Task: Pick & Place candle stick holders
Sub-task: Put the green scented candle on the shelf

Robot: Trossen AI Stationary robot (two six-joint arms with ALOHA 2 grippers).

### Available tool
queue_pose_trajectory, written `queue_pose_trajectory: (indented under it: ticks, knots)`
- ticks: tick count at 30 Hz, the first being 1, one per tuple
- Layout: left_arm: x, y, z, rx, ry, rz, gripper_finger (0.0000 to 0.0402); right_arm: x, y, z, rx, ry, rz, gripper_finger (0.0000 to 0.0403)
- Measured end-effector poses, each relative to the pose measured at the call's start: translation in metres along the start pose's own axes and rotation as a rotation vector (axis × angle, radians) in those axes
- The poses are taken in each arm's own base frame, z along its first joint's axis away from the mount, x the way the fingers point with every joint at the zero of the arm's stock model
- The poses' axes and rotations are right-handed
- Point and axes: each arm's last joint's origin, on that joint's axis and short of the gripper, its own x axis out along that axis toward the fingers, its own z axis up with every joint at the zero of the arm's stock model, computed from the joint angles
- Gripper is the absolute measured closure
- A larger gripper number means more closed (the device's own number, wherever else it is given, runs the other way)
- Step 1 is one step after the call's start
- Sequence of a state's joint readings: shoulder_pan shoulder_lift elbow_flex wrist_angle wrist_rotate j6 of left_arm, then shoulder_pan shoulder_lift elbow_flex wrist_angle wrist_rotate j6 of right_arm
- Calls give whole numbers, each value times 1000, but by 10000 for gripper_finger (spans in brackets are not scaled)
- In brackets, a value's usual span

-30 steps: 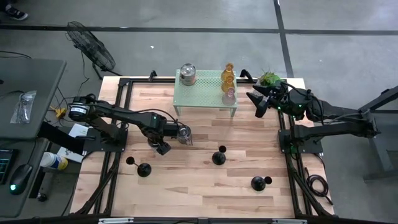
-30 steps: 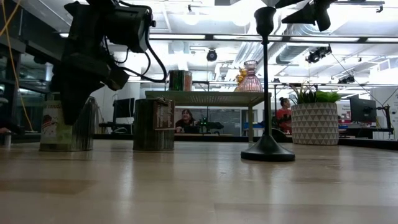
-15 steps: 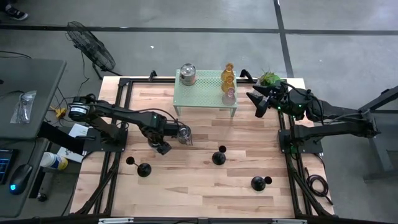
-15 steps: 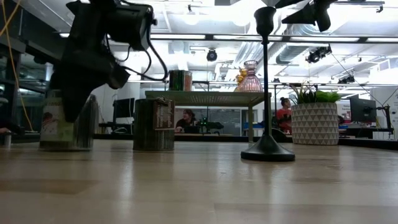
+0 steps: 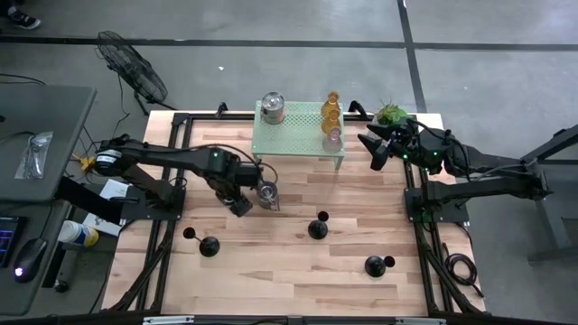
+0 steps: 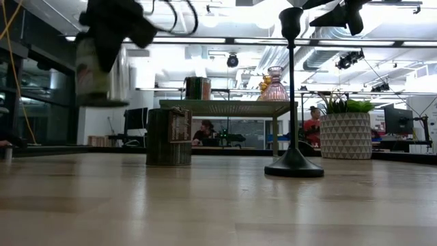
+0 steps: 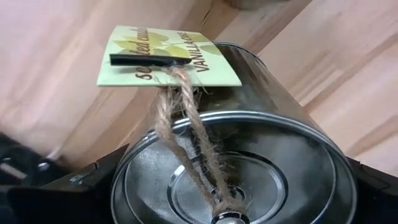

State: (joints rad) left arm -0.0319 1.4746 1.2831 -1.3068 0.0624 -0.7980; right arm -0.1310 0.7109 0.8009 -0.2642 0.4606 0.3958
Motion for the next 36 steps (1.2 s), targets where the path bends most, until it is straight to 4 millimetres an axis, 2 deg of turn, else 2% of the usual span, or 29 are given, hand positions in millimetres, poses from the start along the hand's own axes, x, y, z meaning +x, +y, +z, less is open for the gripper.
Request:
queue_pose_trajectory:
  ticks: [5,10,21,25,30,36]
  knots:
    - [-34,0,5,-10,-56,-25,49,0,0,0,0,0,0,156]
    - [-63,13,15,-50,-117,-7,49,0,1,0,1,7,18,156]
    - [-100,48,50,-94,-200,-19,49,0,1,0,0,11,21,156]
    - [-108,50,72,-47,-199,0,49,0,0,-1,-2,13,20,156]
    - [-109,49,108,18,-213,2,49,0,0,-1,11,20,16,156]
    - [-94,50,140,6,-191,32,49,0,0,-2,18,24,15,156]
